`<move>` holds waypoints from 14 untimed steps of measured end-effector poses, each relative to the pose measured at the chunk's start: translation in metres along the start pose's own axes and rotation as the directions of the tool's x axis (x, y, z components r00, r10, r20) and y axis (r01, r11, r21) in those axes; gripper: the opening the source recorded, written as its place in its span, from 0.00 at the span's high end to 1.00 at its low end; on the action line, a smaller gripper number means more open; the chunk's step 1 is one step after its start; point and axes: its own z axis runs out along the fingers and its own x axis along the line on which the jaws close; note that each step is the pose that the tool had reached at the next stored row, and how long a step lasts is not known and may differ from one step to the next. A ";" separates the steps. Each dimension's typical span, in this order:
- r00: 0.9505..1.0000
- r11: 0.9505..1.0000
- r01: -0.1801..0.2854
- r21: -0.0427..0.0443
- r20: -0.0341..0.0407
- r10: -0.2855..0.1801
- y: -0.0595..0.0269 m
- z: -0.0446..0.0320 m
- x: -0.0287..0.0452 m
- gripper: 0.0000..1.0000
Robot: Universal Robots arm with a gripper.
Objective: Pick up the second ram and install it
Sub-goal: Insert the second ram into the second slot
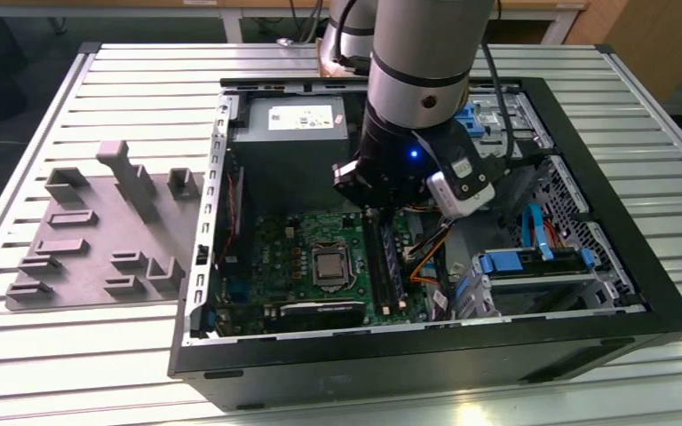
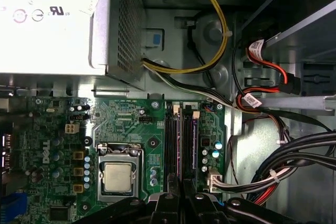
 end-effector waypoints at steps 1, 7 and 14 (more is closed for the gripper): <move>1.000 1.000 0.000 0.000 0.000 0.000 -0.0002 0.0006 0.0001 0.86; 1.000 1.000 0.000 0.000 0.000 0.000 -0.0027 0.0029 0.0001 0.86; 1.000 1.000 0.000 0.000 0.000 0.000 -0.0027 0.0036 -0.0005 0.86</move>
